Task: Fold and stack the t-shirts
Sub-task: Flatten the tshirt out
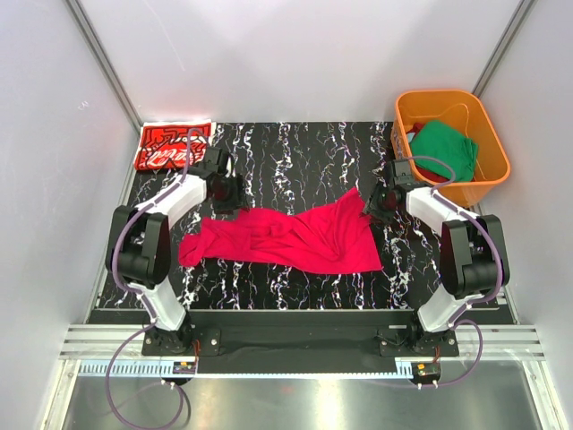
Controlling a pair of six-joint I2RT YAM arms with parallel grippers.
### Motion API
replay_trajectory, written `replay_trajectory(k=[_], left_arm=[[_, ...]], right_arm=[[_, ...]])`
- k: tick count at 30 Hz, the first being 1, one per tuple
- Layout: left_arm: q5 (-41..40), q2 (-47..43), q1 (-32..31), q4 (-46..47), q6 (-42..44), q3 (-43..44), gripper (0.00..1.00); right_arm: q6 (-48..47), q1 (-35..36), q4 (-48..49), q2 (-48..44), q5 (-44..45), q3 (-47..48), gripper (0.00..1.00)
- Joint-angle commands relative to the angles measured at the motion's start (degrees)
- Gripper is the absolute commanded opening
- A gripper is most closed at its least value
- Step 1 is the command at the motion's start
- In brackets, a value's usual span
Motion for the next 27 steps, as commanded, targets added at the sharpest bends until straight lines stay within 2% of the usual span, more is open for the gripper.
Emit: replay_trajectory(k=[1,13,15,18,27], left_arm=[[6.9,1.7,0.9,4.1,1.1,2.3,0.57],[9.0,4.9,0.9,5.1,-0.5,1.5,0.53],[9.2,5.6,0.9,4.8,-0.6,1.7,0.49],[6.3,5.2,0.9,4.2,-1.1,1.6,0.43],[-0.3,4.7,0.9,0.4,-2.7,1.2,0.47]], right_arm=[[-0.2,-0.3,2.8,-0.5,-1.7,0.0,0.44],[-0.4,-1.2,2.4,-1.5,-0.5,-1.1,0.43],[-0.3,-1.6,2.1,-1.7,0.3,-1.3,0.4],[0.0,-2.2,1.7,-2.1,1.0,-1.8,0.39],[0.9,-3.8,1.7,-1.1,1.0,-2.7,0.4]])
